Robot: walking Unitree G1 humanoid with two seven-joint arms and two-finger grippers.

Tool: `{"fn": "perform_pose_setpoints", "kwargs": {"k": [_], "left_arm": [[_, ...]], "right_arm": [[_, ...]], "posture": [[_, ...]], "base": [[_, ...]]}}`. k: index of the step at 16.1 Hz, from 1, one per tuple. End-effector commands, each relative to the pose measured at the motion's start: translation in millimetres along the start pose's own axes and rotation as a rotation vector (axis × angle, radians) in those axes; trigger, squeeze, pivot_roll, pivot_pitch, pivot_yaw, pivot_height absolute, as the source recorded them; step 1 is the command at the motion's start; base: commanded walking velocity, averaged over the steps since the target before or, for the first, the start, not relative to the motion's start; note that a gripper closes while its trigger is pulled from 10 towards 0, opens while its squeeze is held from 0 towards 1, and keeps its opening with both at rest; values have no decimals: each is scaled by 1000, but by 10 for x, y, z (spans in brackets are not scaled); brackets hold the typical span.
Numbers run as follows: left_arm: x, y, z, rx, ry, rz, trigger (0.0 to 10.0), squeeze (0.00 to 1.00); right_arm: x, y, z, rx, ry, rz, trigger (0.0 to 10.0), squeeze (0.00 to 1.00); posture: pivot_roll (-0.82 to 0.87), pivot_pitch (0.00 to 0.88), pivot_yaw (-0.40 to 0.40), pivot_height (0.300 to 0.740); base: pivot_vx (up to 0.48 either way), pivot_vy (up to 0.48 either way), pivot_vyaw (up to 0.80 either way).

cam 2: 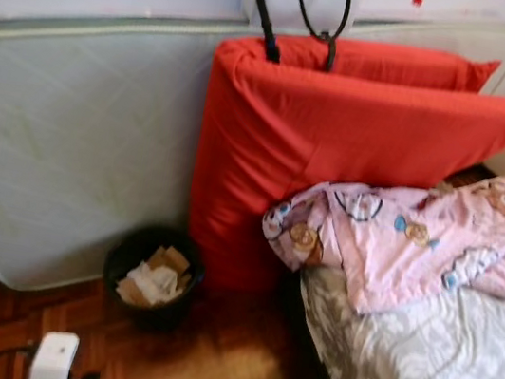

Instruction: Clean up the room

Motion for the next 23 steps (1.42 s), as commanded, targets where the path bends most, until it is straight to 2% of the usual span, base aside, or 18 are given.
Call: {"fn": "perform_pose_setpoints", "kwargs": {"k": [1, 7, 17, 23], "left_arm": [[64, 14, -11, -5, -18, 8, 10000, 0], [69, 14, -12, -6, -18, 11, 10000, 0], [102, 139, -34, 40, -23, 13, 10000, 0], [104, 182, -38, 61, -20, 17, 10000, 0]], "right_arm": [[128, -22, 29, 2, -33, -11, 10000, 0], [118, -6, 27, 9, -22, -12, 10000, 0], [115, 3, 28, 17, -17, -24, 10000, 0], [103, -3, 28, 12, -3, -22, 10000, 0]], "posture": [[37, 0, -21, 740], [35, 0, -22, 740], [31, 0, -22, 740], [34, 0, -25, 740]], "base": [[307, 0, 0], [309, 0, 0], [309, 0, 0], [257, 0, -655]]}}
Point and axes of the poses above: a point about 5 cm out from each wrist's last joint towards the gripper, its own z axis pointing back from the gripper into the wrist, its own y axis along the axis of the wrist's last joint, x = y × z, the point moved 4 cm from there along -z, pointing out of the wrist towards the gripper, and after that the axes turned 10 degrees about -z, right-handed, at the moved point
